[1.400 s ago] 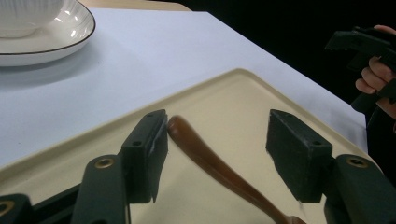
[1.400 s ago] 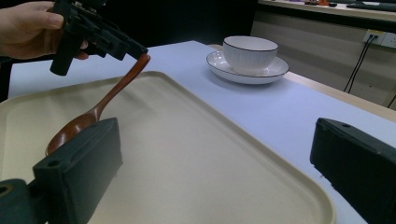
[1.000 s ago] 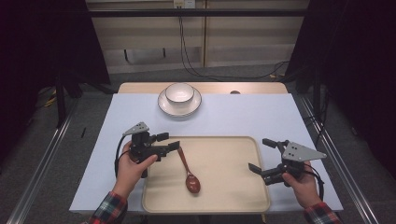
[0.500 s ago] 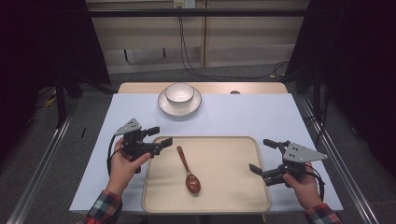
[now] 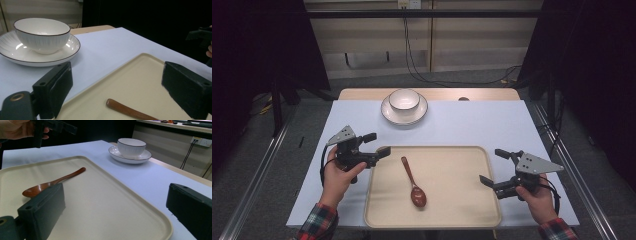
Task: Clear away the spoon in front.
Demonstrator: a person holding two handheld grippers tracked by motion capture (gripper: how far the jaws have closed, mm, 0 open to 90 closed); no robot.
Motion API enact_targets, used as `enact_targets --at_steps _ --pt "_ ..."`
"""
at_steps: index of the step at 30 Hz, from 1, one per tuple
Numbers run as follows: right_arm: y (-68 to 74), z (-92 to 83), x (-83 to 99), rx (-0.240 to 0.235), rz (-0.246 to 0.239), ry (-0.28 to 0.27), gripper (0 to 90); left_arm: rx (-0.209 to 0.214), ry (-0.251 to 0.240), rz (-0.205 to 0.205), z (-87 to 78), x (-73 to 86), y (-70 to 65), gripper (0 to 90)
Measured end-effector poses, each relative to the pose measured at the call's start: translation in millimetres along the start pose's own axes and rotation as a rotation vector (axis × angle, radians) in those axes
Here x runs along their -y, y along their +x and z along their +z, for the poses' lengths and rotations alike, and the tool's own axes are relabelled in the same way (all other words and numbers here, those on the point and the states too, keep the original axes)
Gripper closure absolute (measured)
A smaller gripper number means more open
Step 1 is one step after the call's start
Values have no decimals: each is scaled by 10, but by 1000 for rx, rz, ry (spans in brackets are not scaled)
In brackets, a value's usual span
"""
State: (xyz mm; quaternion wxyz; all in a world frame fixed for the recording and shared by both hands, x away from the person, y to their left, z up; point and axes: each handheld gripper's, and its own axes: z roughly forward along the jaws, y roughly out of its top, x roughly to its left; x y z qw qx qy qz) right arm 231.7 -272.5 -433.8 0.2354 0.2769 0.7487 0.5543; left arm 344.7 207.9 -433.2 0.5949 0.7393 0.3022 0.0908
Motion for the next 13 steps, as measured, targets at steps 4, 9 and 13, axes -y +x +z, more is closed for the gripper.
enact_targets --at_steps 4,9,13 --pt "5 1 3 2 3 4 17 3 0 20 -38 9 33 76" --pt "6 4 4 3 -1 5 16 4 0 29 -61 20 58 62" --pt "2 12 10 1 -6 8 17 4 -5 18 -52 28 61 61"
